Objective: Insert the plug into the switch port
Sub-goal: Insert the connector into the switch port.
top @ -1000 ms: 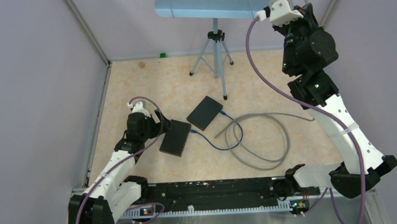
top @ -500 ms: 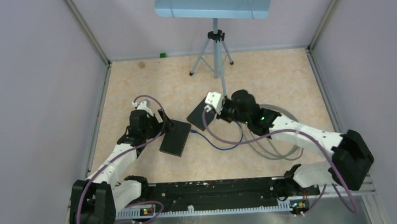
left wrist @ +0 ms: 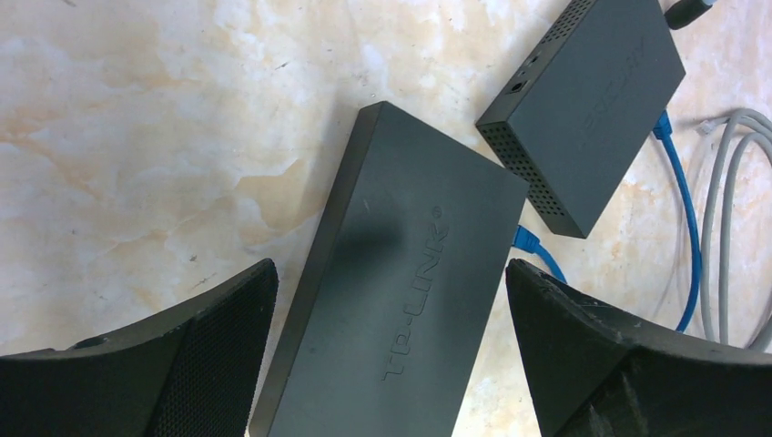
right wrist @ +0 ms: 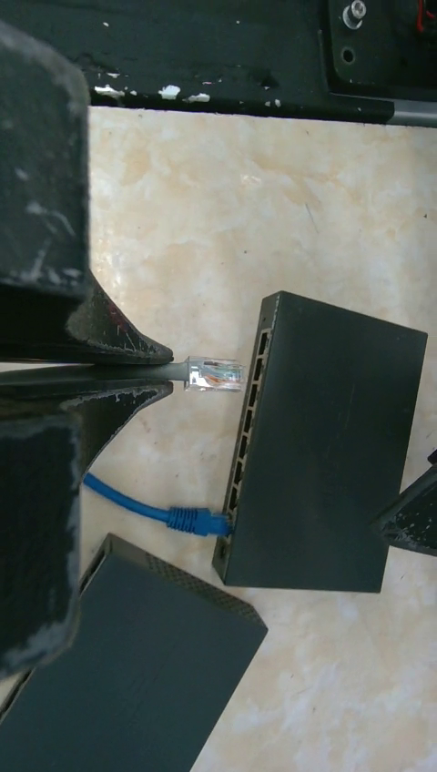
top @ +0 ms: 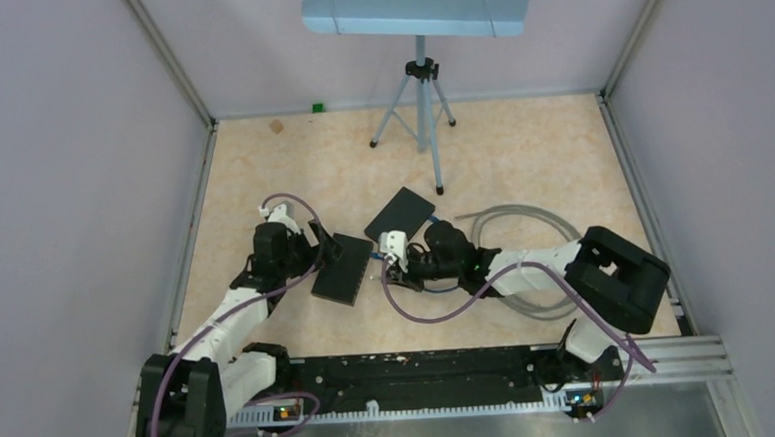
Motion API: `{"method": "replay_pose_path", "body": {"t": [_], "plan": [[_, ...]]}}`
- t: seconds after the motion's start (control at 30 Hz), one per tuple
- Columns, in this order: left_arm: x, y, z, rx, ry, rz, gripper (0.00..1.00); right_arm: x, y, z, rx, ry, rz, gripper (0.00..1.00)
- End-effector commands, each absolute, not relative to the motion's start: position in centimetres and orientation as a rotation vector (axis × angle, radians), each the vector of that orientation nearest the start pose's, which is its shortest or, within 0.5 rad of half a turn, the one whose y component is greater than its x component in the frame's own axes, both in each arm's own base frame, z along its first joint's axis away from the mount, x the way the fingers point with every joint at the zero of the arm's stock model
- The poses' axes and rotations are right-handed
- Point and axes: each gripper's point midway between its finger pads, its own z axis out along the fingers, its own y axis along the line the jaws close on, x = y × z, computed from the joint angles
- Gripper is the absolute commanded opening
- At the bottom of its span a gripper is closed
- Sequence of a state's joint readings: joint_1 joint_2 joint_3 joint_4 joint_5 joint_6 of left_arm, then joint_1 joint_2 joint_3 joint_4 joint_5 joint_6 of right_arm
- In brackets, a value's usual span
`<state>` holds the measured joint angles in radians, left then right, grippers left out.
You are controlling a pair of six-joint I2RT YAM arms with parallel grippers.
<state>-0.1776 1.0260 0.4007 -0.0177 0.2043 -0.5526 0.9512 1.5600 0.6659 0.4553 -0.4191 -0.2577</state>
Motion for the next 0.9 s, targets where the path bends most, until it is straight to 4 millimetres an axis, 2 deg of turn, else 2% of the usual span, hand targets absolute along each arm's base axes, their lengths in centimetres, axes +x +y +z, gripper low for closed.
{"method": "replay_pose_path", "body": {"t": [0.0, 0.23, 0.63, 0.87], "plan": [[27.7, -10.4, 7.0, -0.333, 2.197, -0.628, 0.99, 18.8, 40.2, 10.4, -1.348, 1.418, 0.927, 0.0], [27.5, -11.7, 6.7, -0.265, 2.177, -0.712, 0.95, 19.7, 40.4, 8.3, -1.25, 1.454, 0.898, 0.0], [27.6, -11.9, 5.9, -0.187, 2.2, -0.7, 0.9, 20.8, 40.4, 4.5, -1.207, 1.568, 0.844, 0.0], [27.0, -12.8, 5.2, -0.179, 2.258, -0.767, 0.85, 21.0, 40.8, 3.5, -1.196, 1.586, 0.854, 0.0]]}}
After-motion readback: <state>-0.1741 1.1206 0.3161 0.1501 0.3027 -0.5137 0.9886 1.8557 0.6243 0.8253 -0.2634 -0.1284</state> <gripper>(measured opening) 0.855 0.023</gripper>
